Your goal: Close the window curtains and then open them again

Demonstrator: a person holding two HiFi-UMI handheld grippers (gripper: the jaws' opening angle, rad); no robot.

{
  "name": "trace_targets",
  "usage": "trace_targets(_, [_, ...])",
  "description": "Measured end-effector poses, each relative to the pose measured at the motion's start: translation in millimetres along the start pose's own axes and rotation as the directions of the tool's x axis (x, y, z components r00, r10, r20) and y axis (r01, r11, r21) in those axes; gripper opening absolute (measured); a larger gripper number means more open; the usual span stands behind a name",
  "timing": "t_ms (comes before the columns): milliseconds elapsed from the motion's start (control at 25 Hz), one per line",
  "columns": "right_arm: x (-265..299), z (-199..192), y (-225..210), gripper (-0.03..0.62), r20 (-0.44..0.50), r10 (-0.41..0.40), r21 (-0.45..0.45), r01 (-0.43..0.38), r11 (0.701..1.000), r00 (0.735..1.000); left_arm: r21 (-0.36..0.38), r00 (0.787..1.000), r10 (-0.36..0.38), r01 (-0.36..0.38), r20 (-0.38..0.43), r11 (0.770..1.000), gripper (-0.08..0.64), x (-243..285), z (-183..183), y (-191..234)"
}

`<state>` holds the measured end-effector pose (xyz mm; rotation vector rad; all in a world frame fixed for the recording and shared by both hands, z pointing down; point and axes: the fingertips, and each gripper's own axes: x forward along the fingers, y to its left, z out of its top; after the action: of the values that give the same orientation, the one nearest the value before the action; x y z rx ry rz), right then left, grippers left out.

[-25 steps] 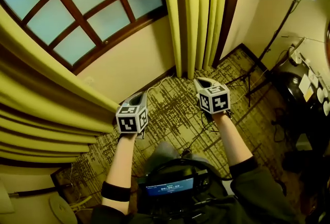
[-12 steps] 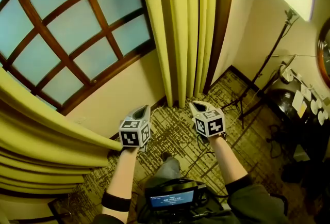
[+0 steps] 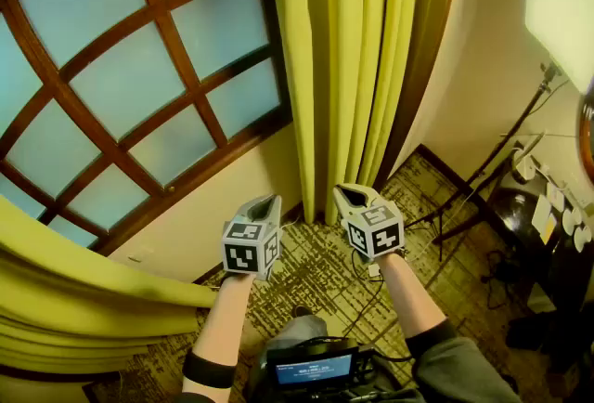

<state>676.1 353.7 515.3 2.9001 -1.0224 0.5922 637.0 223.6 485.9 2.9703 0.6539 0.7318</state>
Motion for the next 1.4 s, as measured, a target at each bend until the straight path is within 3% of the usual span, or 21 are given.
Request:
trace_targets(160, [36,88,1,0.026,0.113,-0.002,-0.069,0.010,0.998,0.994,0.021,0.999,0.010,-0.011,0.050,1.000,0.001,10,45,35])
trace_targets(320, [50,187,-5,0.065,0.260,-0.043,-0.146,0.084,0.986,0.965,0.091,0.995,-0.002,-0.007,0.103,0.996,0.001,17,96,51])
trace_targets(480, [45,283,-5,0.163,0.399,-0.069,-0.206,0.163,0.965,0.914,0.138,0.985,-0.021,-0.003,0.171,0.990,0.001,11,151,50])
trace_targets(600, [35,350,-5,0.252,0.502,-0.071,-0.228,0.211,0.950,0.862,0.162,0.978,-0.029,-0.005,0.206,0.987,0.001,9,185,47])
trace_targets(680, [35,389,-7,0.352,0.554,-0.066,-0.233,0.231,0.945,0.830,0.190,0.973,-0.004,-0.041,0.230,0.981,0.001,14,201,54])
trace_targets(840, [45,450,-9,0.439,0.614,-0.058,-0.276,0.283,0.919,0.787,0.193,0.962,0.043,-0.097,0.271,0.976,0.001,24,231,69])
trace_targets(960, [52,490,-14,0.459,0.652,-0.050,-0.302,0.319,0.898,0.757,0.160,0.952,0.078,-0.130,0.297,0.979,0.001,30,257,81])
trace_targets(1120, [58,536,-26,0.480,0.691,-0.034,-0.296,0.326,0.898,0.722,0.129,0.936,0.134,-0.185,0.327,0.974,0.001,42,294,97])
trace_targets(1400, [70,593,-38,0.497,0.730,0.017,-0.344,0.345,0.873,0.684,0.064,0.903,0.184,-0.226,0.388,0.972,0.001,59,397,113])
